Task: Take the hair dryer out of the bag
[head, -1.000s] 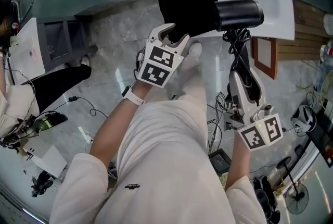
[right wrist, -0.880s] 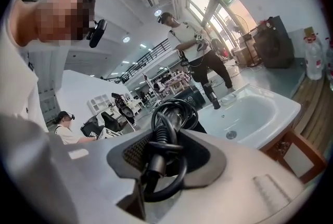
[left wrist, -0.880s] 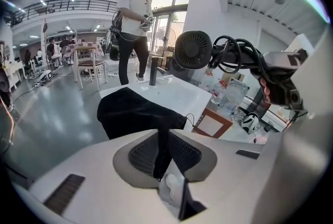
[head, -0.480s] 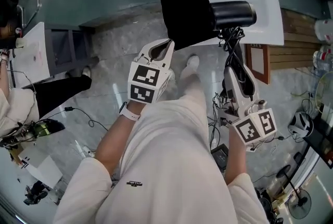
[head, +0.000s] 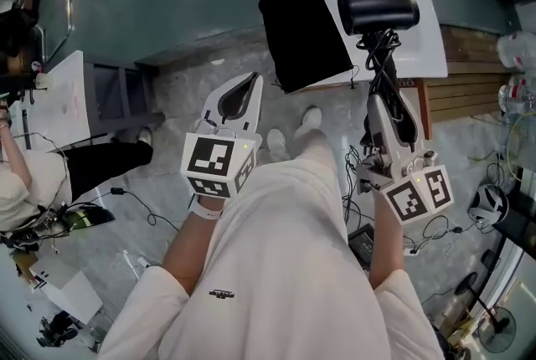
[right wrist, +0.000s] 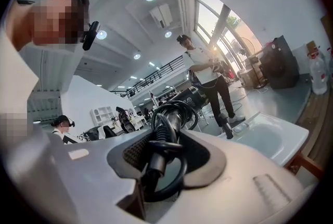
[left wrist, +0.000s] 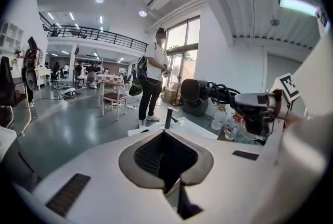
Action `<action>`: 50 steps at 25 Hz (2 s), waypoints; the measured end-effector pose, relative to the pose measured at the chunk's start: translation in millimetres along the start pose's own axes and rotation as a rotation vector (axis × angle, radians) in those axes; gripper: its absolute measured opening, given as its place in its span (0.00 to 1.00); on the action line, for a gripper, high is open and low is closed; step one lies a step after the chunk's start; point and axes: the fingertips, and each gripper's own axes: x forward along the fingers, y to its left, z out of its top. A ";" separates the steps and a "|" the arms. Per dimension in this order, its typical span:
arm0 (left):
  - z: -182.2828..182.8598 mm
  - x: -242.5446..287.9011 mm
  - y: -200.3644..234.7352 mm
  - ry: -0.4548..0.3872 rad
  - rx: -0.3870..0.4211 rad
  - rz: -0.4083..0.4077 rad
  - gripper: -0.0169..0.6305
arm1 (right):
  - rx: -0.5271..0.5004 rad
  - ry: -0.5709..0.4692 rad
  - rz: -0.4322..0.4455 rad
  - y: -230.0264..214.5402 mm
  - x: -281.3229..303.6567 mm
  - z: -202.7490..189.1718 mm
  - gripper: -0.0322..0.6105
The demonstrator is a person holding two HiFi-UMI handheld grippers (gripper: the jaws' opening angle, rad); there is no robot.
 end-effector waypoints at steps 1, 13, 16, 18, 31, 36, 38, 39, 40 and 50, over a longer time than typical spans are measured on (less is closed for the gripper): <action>7.0 -5.7 0.8 -0.019 0.000 0.003 0.04 | -0.005 -0.014 0.001 2.8 -0.5 5.5 0.31; 38.4 -46.7 21.2 -0.131 -0.039 0.059 0.04 | -0.028 -0.114 0.013 26.0 -9.4 46.1 0.31; 39.9 -50.2 25.8 -0.136 -0.039 0.064 0.04 | -0.030 -0.121 0.009 29.0 -9.1 47.1 0.31; 42.3 -49.8 28.2 -0.140 -0.040 0.065 0.04 | -0.032 -0.121 0.005 29.2 -8.4 47.7 0.31; 41.2 -47.1 19.5 -0.130 -0.022 0.054 0.04 | -0.011 -0.074 -0.013 13.5 -24.5 34.7 0.31; 38.1 -47.7 18.0 -0.119 -0.016 0.054 0.04 | 0.000 -0.070 -0.010 13.8 -24.2 30.7 0.31; 35.5 -48.5 17.3 -0.115 -0.015 0.052 0.04 | 0.002 -0.072 -0.010 15.1 -24.7 29.3 0.30; 33.9 -49.6 16.6 -0.114 -0.015 0.051 0.04 | 0.001 -0.074 -0.010 16.1 -25.7 28.4 0.30; 32.1 -51.5 15.4 -0.115 -0.014 0.050 0.04 | -0.002 -0.075 -0.010 17.3 -27.5 27.2 0.30; 27.8 -58.6 11.2 -0.120 -0.011 0.045 0.04 | -0.018 -0.081 -0.005 25.1 -33.2 26.6 0.30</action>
